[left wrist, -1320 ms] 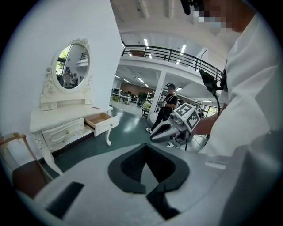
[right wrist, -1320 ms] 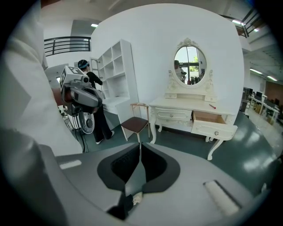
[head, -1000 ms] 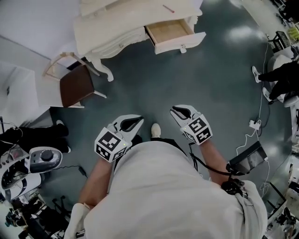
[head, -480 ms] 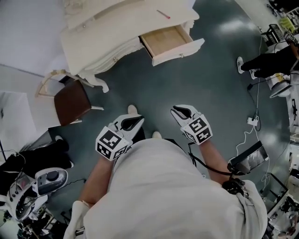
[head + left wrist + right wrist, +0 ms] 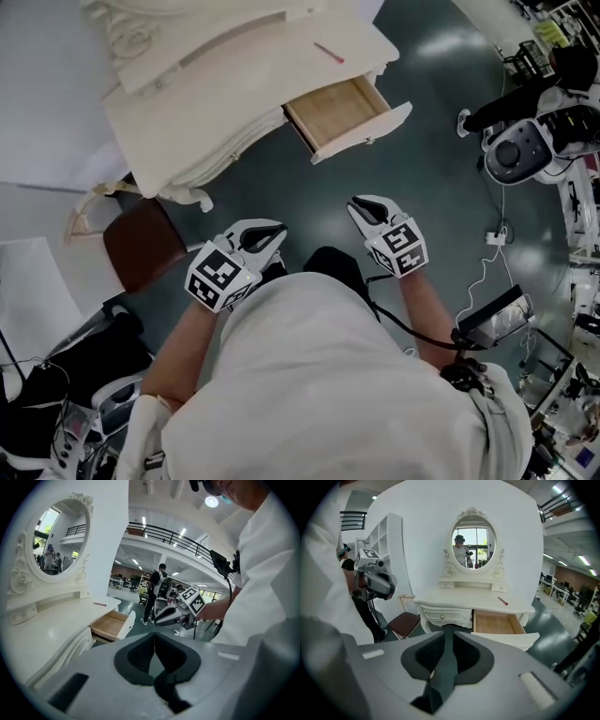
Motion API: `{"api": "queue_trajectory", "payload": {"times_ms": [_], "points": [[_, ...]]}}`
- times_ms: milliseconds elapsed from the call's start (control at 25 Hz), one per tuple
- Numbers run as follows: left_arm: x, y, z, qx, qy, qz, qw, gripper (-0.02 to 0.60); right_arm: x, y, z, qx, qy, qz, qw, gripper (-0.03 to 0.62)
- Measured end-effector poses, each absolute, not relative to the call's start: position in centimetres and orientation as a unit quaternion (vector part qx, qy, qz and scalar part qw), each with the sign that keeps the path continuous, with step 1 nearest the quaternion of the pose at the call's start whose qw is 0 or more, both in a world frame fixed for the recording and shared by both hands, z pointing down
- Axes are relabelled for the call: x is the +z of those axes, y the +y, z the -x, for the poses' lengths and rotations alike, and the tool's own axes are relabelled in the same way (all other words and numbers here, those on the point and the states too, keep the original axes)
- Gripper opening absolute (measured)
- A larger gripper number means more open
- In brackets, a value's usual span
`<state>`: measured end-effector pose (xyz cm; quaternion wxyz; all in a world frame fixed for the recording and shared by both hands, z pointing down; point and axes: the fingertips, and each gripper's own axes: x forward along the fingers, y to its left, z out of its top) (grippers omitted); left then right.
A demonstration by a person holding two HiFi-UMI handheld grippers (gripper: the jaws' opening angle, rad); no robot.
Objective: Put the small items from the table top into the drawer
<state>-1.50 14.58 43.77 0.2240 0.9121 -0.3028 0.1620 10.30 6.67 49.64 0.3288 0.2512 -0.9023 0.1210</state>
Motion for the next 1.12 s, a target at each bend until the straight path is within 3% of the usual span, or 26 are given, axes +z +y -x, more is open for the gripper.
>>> {"api": "queue_trajectory", "payload": {"times_ms": [400, 800, 1120], "points": [[45.1, 8.2, 2.7, 0.150, -0.298, -0.909, 0.249, 0.000, 48.9, -4.0, -9.8, 0.105, -0.898, -0.277, 0.326, 0.052], [42.4, -4.2, 2.3, 0.149, -0.380, -0.879, 0.244, 0.000, 48.8, -21.6, -10.3, 0.073, -0.909, -0.254, 0.323, 0.051], [42.4, -11.4, 1.0, 0.158, -0.428, -0.851, 0.261, 0.000, 52.7, -33.1, -10.8, 0.080, -0.907, -0.235, 0.340, 0.067]]}}
